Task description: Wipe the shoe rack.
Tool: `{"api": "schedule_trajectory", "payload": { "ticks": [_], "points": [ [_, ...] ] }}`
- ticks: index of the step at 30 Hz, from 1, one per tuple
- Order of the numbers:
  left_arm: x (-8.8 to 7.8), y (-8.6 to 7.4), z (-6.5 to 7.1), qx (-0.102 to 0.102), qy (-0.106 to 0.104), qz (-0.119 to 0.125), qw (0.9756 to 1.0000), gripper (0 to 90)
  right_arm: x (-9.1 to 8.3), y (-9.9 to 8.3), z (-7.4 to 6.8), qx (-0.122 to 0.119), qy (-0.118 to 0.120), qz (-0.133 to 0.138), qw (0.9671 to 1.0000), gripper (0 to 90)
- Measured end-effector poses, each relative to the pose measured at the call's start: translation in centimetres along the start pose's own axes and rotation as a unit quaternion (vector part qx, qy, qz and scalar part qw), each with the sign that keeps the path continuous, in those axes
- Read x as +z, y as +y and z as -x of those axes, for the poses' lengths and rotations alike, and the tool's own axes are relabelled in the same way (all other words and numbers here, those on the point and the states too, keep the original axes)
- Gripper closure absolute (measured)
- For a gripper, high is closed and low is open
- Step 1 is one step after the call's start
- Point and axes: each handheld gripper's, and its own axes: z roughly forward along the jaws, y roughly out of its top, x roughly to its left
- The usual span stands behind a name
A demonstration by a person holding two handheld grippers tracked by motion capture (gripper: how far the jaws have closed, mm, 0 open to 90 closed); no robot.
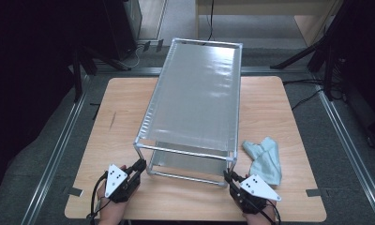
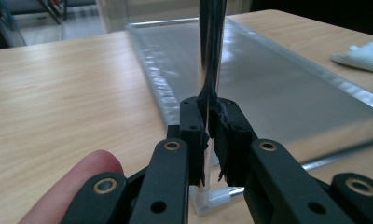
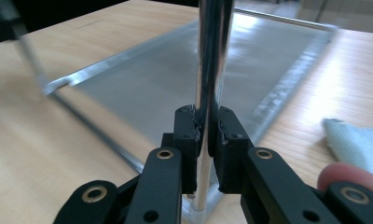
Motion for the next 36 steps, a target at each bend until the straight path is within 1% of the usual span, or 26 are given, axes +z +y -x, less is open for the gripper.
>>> {"api": "schedule_trajectory", "payload": {
  "ticks": [1,3,4,5,6,7,8,10,13,16,17,19,22,23,24,25,26,28,29,30,31,32,33,34,35,36],
  "points": [
    [-0.5,-0.2,0.8,0.004,-0.004,-0.001,1.0,82.6,0.4,0.2,0.7,0.008,-0.012,0.001,0.9999,81.5],
    [-0.7,-0.3,1.1,0.005,-0.008,-0.001,1.0,82.5,0.6,0.2,1.0,0.008,-0.019,0.002,0.9998,81.6],
    [-0.9,-0.4,1.4,0.008,-0.013,-0.001,0.9999,82.5,0.9,0.4,1.7,0.009,-0.032,0.001,0.9994,81.7],
    [-1.1,-0.4,1.8,0.01,-0.02,-0.001,0.9997,82.5,0.9,0.4,1.7,0.009,-0.032,0.001,0.9994,81.7],
    [-1.4,-0.6,2.3,0.018,-0.035,0.0,0.9992,82.5,1.3,0.6,2.4,0.012,-0.041,0.003,0.9991,81.7],
    [-1.4,-0.6,2.3,0.018,-0.035,0.0,0.9992,82.4,1.3,0.6,2.4,0.012,-0.041,0.003,0.9991,81.7],
    [-1.5,-0.7,2.6,0.019,-0.041,0.0,0.999,82.3,1.6,0.8,3.1,0.024,-0.048,0.003,0.9985,81.6],
    [-1.8,-0.9,3.2,0.026,-0.055,-0.001,0.9981,82.1,2.0,0.9,3.5,0.036,-0.056,0.005,0.9977,81.5],
    [-1.9,-0.9,3.5,0.029,-0.062,-0.002,0.9976,82.1,2.6,1.1,3.8,0.031,-0.071,0.009,0.997,81.7],
    [-2.2,-1.1,4.1,0.04,-0.095,0.006,0.9946,82.0,2.9,1.1,4.3,0.033,-0.077,0.013,0.9964,81.7],
    [-2.2,-1.1,4.1,0.04,-0.095,0.006,0.9946,81.8,2.9,1.1,4.3,0.033,-0.077,0.013,0.9964,81.7],
    [-2.3,-1.1,4.3,0.052,-0.107,0.012,0.9929,81.4,2.9,1.2,4.6,0.036,-0.081,0.013,0.996,81.6],
    [-2.3,-1.0,4.3,0.045,-0.101,0.018,0.9937,76.9,2.8,1.1,4.8,0.032,-0.079,0.013,0.9963,81.4],
    [-2.3,-0.9,4.2,0.038,-0.101,0.019,0.9939,71.4,2.5,1.0,4.9,0.027,-0.073,0.017,0.9968,78.6],
    [-2.2,-0.9,3.9,0.028,-0.108,0.017,0.9937,71.8,2.2,0.9,5.0,0.025,-0.059,0.031,0.9975,73.1],
    [-2.2,-0.9,3.9,0.028,-0.108,0.017,0.9937,71.8,2.2,0.9,5.0,0.025,-0.059,0.031,0.9975,73.1],
    [-2.1,-0.9,4.0,0.027,-0.107,0.017,0.9938,71.7,1.4,1.0,5.6,0.015,-0.026,0.047,0.9984,62.1],
    [-2.1,-0.9,4.1,0.029,-0.108,0.017,0.9936,72.1,0.8,1.0,5.9,0.011,-0.014,0.055,0.9983,58.5],
    [-2.1,-0.9,4.2,0.035,-0.11,0.017,0.9932,78.0,0.2,0.9,6.3,0.008,-0.012,0.063,0.9979,56.1],
    [-2.1,-0.9,4.3,0.04,-0.111,0.016,0.9929,80.7,-1.1,0.9,7.4,0.017,-0.006,0.08,0.9966,53.2],
    [-2.1,-0.8,4.4,0.041,-0.109,0.016,0.9931,80.7,-1.1,0.9,7.4,0.017,-0.006,0.08,0.9966,53.2],
    [-2.0,-0.8,4.4,0.041,-0.111,0.015,0.9929,81.2,-2.2,0.9,8.6,0.031,-0.024,0.091,0.9951,53.2],
    [-2.0,-0.8,4.5,0.041,-0.113,0.015,0.9927,81.3,-2.5,0.9,9.3,0.04,-0.044,0.08,0.9951,53.1],
    [-1.9,-0.8,4.4,0.041,-0.114,0.016,0.9925,81.3,-2.5,0.9,9.3,0.04,-0.044,0.08,0.9951,53.1],
    [-1.9,-0.8,4.4,0.041,-0.116,0.016,0.9923,81.3,-2.6,0.8,9.9,0.045,-0.067,0.057,0.9951,52.5],
    [-2.0,-0.8,4.4,0.044,-0.12,0.015,0.9917,81.4,-2.4,0.1,11.3,0.049,-0.08,0.014,0.9955,51.4]
  ]
}}
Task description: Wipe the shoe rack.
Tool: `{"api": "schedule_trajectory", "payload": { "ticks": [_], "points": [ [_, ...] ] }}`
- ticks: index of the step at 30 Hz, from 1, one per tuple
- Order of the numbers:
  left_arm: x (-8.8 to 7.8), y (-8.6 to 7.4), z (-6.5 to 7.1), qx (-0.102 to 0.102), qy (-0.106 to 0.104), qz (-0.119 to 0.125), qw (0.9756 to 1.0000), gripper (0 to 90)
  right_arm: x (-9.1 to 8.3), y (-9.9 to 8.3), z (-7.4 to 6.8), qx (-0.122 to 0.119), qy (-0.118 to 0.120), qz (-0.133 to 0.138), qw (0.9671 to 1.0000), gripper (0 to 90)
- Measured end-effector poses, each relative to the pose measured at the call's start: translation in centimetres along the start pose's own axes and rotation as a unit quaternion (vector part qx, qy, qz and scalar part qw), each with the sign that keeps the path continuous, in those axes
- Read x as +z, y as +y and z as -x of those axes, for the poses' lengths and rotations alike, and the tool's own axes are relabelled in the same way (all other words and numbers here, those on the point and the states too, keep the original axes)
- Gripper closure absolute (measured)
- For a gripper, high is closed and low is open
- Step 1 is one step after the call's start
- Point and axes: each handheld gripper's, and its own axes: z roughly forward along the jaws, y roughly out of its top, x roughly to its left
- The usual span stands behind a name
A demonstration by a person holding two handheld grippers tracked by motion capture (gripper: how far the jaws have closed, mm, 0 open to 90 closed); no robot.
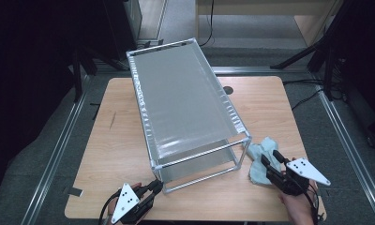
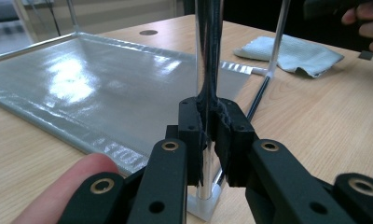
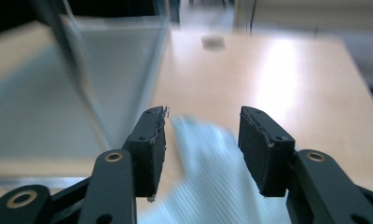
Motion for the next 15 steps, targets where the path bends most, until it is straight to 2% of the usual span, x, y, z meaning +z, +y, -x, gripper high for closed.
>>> {"api": "schedule_trajectory", "payload": {
  "ticks": [1,4,5,6,7,8,10,12,15],
  "points": [
    [0.0,0.0,0.0,0.0,0.0,0.0,1.0,81.5,0.0,0.0,0.0,0.0,0.0,0.0,1.0,51.4],
    [-0.1,0.1,0.0,0.008,-0.015,0.0,0.9999,81.6,1.0,-1.3,1.2,0.006,-0.028,-0.058,0.9979,50.7],
    [0.0,0.1,0.1,0.01,-0.022,-0.001,0.9997,81.6,1.8,-1.9,1.6,0.014,-0.039,-0.082,0.9957,49.6],
    [-0.1,0.1,0.2,0.015,-0.031,-0.003,0.9994,81.6,1.8,-1.9,1.6,0.014,-0.039,-0.082,0.9957,49.6],
    [-0.1,0.2,0.4,0.022,-0.045,-0.005,0.9987,81.5,2.6,-2.2,1.6,0.011,-0.037,-0.099,0.9944,47.8],
    [-0.1,0.1,0.5,0.023,-0.049,-0.007,0.9985,81.5,2.9,-2.3,1.6,0.014,-0.036,-0.11,0.9932,47.1],
    [-0.1,0.1,0.5,0.025,-0.05,-0.008,0.9984,81.3,3.6,-2.5,1.7,0.018,-0.041,-0.13,0.9905,47.0],
    [-0.1,0.2,0.7,0.017,-0.041,-0.005,0.999,79.9,4.1,-2.7,1.8,0.029,-0.051,-0.143,0.9879,47.3],
    [0.0,0.2,0.9,0.008,-0.029,-0.004,0.9995,70.6,4.3,-2.7,1.9,0.034,-0.057,-0.149,0.9866,48.7]
  ]
}}
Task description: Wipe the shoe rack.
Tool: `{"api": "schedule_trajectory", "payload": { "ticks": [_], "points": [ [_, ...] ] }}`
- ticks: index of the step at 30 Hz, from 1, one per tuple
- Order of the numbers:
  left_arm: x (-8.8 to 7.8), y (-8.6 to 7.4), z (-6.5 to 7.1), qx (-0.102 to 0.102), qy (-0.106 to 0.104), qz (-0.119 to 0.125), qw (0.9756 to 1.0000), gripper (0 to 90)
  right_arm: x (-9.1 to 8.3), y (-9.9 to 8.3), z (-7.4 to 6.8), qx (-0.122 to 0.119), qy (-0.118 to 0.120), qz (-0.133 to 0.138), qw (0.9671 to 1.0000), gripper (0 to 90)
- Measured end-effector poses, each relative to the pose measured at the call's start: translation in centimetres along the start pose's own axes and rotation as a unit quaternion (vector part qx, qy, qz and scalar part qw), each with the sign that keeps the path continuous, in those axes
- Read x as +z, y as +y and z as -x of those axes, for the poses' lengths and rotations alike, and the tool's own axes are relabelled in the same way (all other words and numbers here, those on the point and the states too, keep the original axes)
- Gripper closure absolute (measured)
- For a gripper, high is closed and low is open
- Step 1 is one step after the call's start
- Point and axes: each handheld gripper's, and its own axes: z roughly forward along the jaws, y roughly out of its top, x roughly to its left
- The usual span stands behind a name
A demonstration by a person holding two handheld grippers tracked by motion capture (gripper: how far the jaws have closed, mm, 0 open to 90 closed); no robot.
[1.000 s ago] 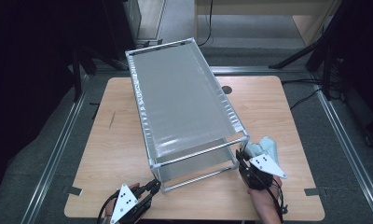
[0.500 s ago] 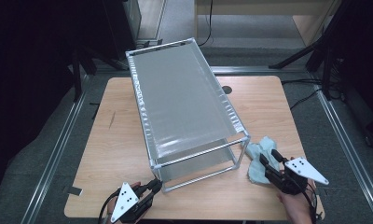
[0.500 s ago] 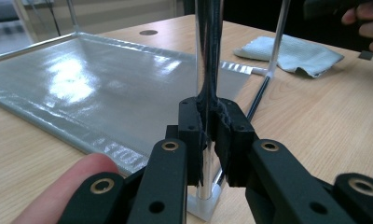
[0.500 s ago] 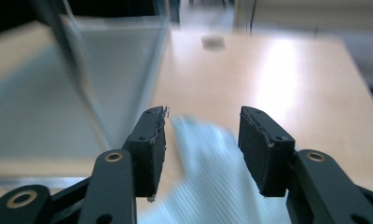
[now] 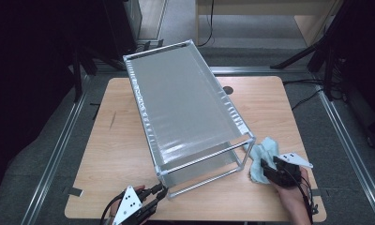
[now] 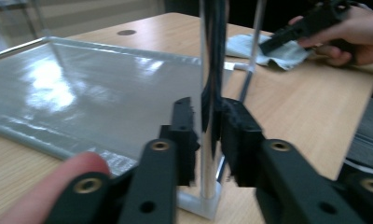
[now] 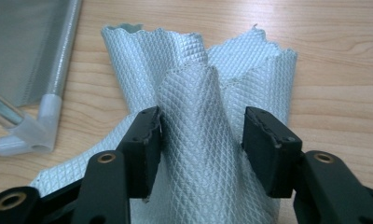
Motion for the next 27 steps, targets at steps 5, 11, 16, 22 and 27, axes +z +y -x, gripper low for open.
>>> {"api": "schedule_trajectory", "payload": {
  "ticks": [5,11,16,22,27],
  "points": [
    [0.6,-0.1,0.6,-0.003,0.002,-0.004,1.0,70.5,0.2,0.2,-0.8,-0.021,-0.021,-0.018,0.9994,54.3],
    [0.6,0.0,0.6,-0.005,0.015,-0.007,0.9998,81.1,-0.5,-0.3,-1.5,-0.051,0.008,-0.017,0.9985,82.7],
    [0.5,0.0,0.4,-0.004,0.01,-0.009,0.9999,81.2,-1.4,-0.5,-2.4,-0.065,0.078,0.013,0.9948,83.0],
    [0.4,-0.2,0.4,-0.006,0.01,-0.011,0.9999,81.1,-4.9,1.8,-4.8,-0.08,0.115,0.11,0.9841,83.1],
    [0.3,-0.2,0.3,-0.007,0.011,-0.011,0.9998,81.1,-8.6,3.5,-6.2,-0.078,0.105,0.203,0.9704,82.9]
  ]
}}
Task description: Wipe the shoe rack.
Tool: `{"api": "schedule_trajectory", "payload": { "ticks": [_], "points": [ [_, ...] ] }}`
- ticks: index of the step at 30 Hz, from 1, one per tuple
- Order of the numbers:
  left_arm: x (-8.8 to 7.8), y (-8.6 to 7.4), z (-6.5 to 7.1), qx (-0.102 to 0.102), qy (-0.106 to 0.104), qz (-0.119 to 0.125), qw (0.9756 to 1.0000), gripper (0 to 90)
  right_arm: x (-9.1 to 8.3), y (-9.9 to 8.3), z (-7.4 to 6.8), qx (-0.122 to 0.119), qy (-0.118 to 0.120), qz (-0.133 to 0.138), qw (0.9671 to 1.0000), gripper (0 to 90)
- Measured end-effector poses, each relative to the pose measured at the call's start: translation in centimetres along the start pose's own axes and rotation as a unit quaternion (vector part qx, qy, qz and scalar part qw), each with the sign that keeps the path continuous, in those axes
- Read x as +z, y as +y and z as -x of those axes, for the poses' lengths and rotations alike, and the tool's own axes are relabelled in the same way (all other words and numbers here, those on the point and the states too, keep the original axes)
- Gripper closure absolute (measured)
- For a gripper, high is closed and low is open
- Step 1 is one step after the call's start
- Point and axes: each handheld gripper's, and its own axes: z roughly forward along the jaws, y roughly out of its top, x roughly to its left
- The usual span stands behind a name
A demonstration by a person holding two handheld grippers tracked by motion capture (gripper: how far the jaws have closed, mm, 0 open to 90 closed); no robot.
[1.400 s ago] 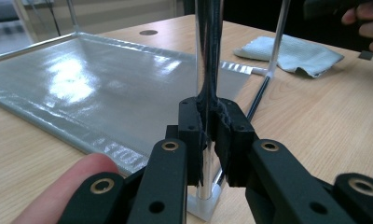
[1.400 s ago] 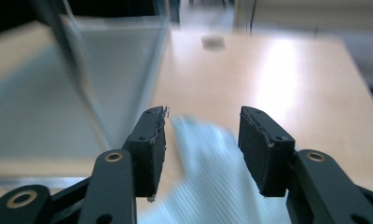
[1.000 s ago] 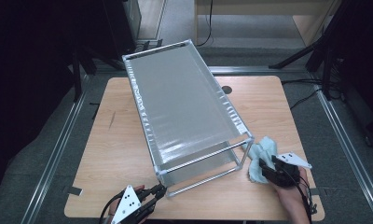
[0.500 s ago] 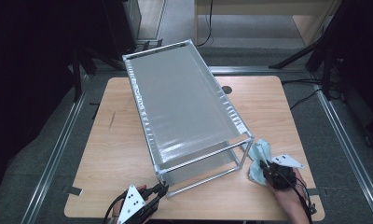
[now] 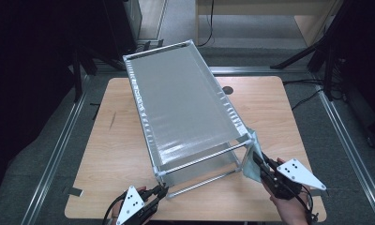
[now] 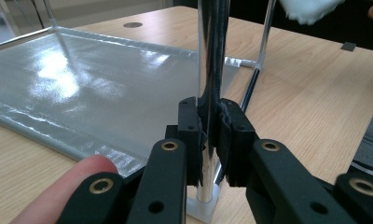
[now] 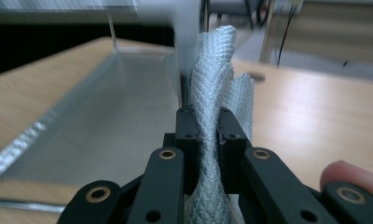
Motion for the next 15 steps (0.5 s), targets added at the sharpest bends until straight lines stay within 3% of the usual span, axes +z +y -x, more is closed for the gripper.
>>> {"api": "schedule_trajectory", "payload": {
  "ticks": [2,4,5,6,7,10,12,15],
  "points": [
    [0.0,0.0,0.0,-0.001,0.001,-0.001,1.0,81.1,-0.5,0.4,-0.4,-0.008,0.004,0.015,0.9998,82.7],
    [0.0,0.0,0.0,0.0,0.001,-0.001,1.0,81.0,-0.5,0.5,-0.5,-0.015,0.008,0.012,0.9998,82.5],
    [0.1,0.0,0.0,-0.001,0.0,-0.001,1.0,81.1,-0.3,0.3,-0.6,-0.02,0.009,0.003,0.9997,82.5],
    [0.1,0.0,0.0,-0.002,0.0,-0.001,1.0,81.1,0.4,-0.5,-0.7,-0.026,0.008,-0.027,0.9993,82.4],
    [0.1,0.0,0.0,0.0,0.0,-0.001,1.0,81.1,0.4,-0.5,-0.7,-0.026,0.008,-0.027,0.9993,82.4],
    [0.2,0.0,-0.1,0.003,0.0,0.0,1.0,81.1,1.7,-2.6,-0.4,-0.018,0.012,-0.08,0.9965,82.5],
    [0.2,0.0,-0.1,0.005,-0.003,-0.001,1.0,81.1,2.7,-4.0,-0.2,-0.01,0.021,-0.124,0.992,82.1],
    [0.2,0.0,-0.2,0.0,-0.004,-0.002,1.0,81.3,4.3,-5.9,0.2,-0.005,0.021,-0.203,0.979,81.8]
  ]
}}
